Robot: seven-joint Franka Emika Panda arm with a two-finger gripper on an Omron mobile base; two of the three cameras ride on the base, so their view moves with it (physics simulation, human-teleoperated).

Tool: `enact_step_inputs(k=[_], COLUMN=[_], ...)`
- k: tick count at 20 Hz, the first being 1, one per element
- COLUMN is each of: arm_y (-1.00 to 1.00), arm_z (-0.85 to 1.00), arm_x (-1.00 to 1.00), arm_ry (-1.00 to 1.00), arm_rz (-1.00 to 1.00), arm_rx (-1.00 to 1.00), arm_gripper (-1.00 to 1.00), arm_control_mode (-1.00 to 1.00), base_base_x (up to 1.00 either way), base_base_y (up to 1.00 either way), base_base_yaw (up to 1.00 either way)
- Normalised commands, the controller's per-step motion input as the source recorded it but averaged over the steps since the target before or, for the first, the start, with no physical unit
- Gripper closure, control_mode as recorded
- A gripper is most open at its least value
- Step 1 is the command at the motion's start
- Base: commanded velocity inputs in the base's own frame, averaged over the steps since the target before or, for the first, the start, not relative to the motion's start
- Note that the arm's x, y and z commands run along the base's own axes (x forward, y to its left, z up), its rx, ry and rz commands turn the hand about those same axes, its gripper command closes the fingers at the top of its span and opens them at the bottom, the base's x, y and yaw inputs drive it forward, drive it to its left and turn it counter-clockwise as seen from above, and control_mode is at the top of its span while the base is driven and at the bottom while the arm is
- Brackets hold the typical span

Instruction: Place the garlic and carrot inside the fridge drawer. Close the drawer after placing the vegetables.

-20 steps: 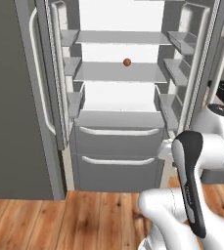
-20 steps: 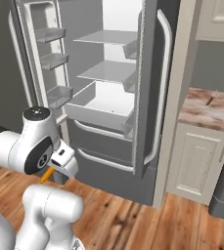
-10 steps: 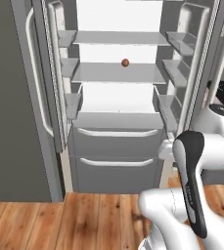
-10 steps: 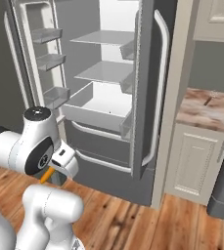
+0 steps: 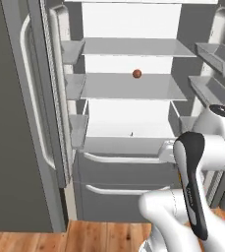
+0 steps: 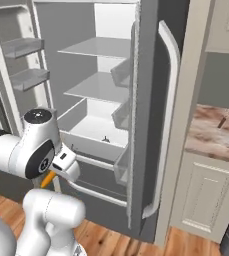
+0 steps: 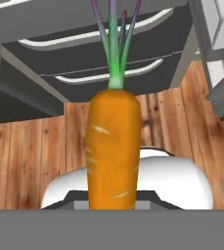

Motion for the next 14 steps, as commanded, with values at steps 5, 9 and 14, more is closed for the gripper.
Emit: enact_step_inputs(k=[5,9,14], arm_y=[0.00,0.00,0.00], arm_z=[0.00,0.00,0.00], arm_x=[0.00,0.00,0.00], arm_ry=[0.00,0.00,0.00], arm_rz=[0.00,0.00,0.00], arm_rx=[0.00,0.00,0.00], arm_gripper=[1.00,1.00,1.00], arm_control_mode=[1.00,1.00,1.00], base_base_x=[0.64,0.29,0.50], base_base_y=[0.48,0.73,0.22], base_base_yaw=[-0.23,-0.24,-0.18])
